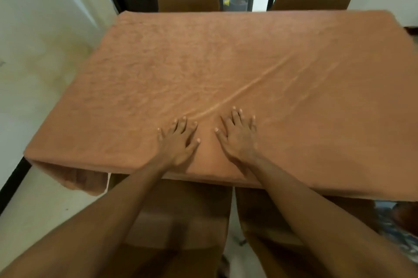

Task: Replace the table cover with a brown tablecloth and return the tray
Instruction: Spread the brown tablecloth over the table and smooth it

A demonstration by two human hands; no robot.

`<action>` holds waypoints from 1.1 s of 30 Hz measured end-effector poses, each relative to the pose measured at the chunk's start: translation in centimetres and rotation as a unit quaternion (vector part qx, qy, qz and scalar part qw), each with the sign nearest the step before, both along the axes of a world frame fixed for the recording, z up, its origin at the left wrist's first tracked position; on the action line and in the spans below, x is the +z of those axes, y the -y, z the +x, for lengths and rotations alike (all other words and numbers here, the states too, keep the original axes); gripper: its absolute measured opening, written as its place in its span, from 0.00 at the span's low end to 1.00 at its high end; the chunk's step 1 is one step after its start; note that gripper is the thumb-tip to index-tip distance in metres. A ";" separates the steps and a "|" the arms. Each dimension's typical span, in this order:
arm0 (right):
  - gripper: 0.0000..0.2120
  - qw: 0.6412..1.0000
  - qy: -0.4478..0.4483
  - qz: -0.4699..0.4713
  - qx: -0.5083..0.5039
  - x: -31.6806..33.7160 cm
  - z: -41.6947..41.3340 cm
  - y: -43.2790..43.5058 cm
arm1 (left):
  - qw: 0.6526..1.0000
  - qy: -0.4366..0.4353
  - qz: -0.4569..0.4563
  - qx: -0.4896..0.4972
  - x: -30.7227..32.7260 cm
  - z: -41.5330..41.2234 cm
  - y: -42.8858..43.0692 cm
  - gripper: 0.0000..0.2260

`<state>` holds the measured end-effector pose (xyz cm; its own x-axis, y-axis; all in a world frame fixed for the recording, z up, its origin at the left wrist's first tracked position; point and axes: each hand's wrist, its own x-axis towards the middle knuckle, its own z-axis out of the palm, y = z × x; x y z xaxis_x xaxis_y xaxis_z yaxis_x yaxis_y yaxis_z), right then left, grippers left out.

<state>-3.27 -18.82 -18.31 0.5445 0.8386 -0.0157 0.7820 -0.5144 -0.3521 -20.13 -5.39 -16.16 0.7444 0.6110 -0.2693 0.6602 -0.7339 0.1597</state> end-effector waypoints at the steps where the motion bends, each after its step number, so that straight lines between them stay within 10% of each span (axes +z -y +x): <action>1: 0.29 1.000 0.002 0.004 -0.020 -0.2 -0.4 -1.8 | 1.000 -0.004 0.005 -0.023 -0.2 -0.1 -1.7 0.28; 25: 0.31 0.984 0.013 -0.027 -0.178 -0.3 -26.9 -34.1 | 0.984 0.085 0.058 -0.146 -2.4 -24.2 -35.3 0.30; 33: 0.25 0.997 -0.001 -0.036 -0.061 0.8 -39.9 -43.0 | 0.991 0.097 -0.021 -0.095 -1.8 -33.2 -40.6 0.32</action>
<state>-43.13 24.21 -17.53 0.6428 0.7623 -0.0753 0.7110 -0.6303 -0.3118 -53.36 35.17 -18.01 0.8846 0.4469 -0.1333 0.4657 -0.8313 0.3034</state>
